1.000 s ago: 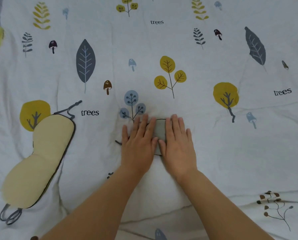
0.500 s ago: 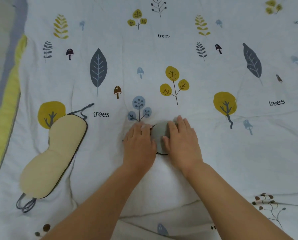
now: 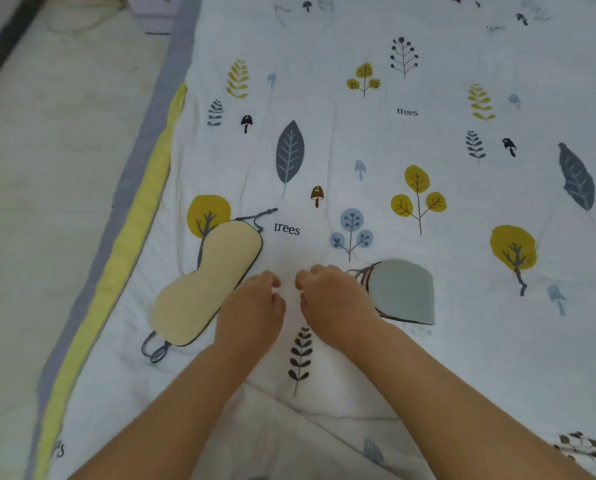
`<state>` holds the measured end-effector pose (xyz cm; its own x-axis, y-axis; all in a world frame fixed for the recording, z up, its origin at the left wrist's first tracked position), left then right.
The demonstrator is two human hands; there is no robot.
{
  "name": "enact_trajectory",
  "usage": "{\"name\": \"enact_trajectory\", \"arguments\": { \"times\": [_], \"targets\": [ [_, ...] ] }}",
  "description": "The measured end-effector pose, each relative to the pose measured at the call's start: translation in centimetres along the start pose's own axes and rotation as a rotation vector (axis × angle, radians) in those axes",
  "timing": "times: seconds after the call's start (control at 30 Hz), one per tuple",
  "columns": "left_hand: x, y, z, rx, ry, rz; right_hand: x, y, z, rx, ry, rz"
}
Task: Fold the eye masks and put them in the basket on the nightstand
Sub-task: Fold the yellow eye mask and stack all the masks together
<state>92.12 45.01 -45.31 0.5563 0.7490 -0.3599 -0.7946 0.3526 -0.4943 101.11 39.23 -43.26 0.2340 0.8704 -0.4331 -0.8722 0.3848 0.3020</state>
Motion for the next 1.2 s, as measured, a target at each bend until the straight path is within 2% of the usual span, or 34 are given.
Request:
{"name": "enact_trajectory", "arguments": {
  "times": [0.23,0.47,0.57,0.7,0.87,1.03,1.13,1.2],
  "targets": [
    [0.4,7.6,2.8,0.034,-0.071,0.181,4.9,5.9,-1.8,-0.100,0.004,0.147],
    [0.7,11.9,3.6,0.187,-0.144,0.219,11.0,9.4,-3.6,-0.180,-0.053,0.177],
    [0.9,12.8,3.4,0.174,-0.150,0.226,12.7,9.8,-4.2,-0.192,0.011,0.156],
    [1.4,13.6,2.8,0.169,-0.123,0.202,13.2,9.8,-5.1,-0.325,0.110,0.205],
    [1.9,13.3,2.9,0.097,-0.081,0.136,12.4,8.9,-4.5,-0.349,0.105,0.111],
    [2.6,12.1,3.5,-0.032,-0.121,0.031,11.1,6.3,-2.8,-0.120,0.162,-0.033],
    [3.1,10.7,4.1,-0.145,-0.199,0.018,10.5,4.2,-1.8,-0.051,0.053,-0.124],
    [3.4,10.5,3.8,-0.173,-0.199,0.078,10.3,2.9,-1.9,-0.024,-0.015,-0.206]
  ]
}}
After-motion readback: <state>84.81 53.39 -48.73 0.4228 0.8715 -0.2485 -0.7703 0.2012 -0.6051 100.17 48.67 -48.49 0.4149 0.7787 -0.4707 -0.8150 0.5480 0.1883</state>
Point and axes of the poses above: each hand's wrist, its own x-axis towards the middle knuckle, its own z-axis out of the back of the hand, y = z × x, the point moved 5 cm from there along x, towards the middle knuckle, and after that the axes turned 3 degrees about y, right-handed, at the moved point
